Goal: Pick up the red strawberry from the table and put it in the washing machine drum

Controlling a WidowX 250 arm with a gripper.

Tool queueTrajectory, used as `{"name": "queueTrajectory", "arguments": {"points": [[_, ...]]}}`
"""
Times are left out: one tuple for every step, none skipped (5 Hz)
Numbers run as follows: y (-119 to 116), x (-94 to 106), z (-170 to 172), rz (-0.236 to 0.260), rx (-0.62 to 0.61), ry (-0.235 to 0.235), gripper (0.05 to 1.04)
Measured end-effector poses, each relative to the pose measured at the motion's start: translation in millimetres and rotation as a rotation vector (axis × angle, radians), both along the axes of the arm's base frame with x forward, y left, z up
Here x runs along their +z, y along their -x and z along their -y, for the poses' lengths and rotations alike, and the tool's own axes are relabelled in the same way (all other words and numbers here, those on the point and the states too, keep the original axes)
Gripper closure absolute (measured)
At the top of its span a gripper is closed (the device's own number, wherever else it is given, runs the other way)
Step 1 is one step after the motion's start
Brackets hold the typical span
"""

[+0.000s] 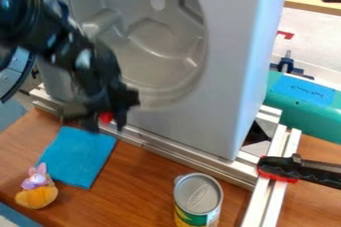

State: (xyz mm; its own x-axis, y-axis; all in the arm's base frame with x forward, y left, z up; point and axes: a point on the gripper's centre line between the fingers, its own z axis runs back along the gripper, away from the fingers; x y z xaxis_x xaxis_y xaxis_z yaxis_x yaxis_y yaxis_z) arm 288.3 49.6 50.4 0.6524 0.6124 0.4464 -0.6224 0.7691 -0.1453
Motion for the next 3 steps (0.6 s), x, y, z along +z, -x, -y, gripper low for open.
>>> {"name": "queueTrajectory", "arguments": {"points": [[-37.6, 22.6, -14.8, 0.020, -0.067, -0.028, 0.506], [-71.4, 28.1, -25.3, 0.020, -0.110, -0.037, 0.506], [-93.6, 19.4, -26.6, -0.005, -0.131, -0.021, 0.506]]}}
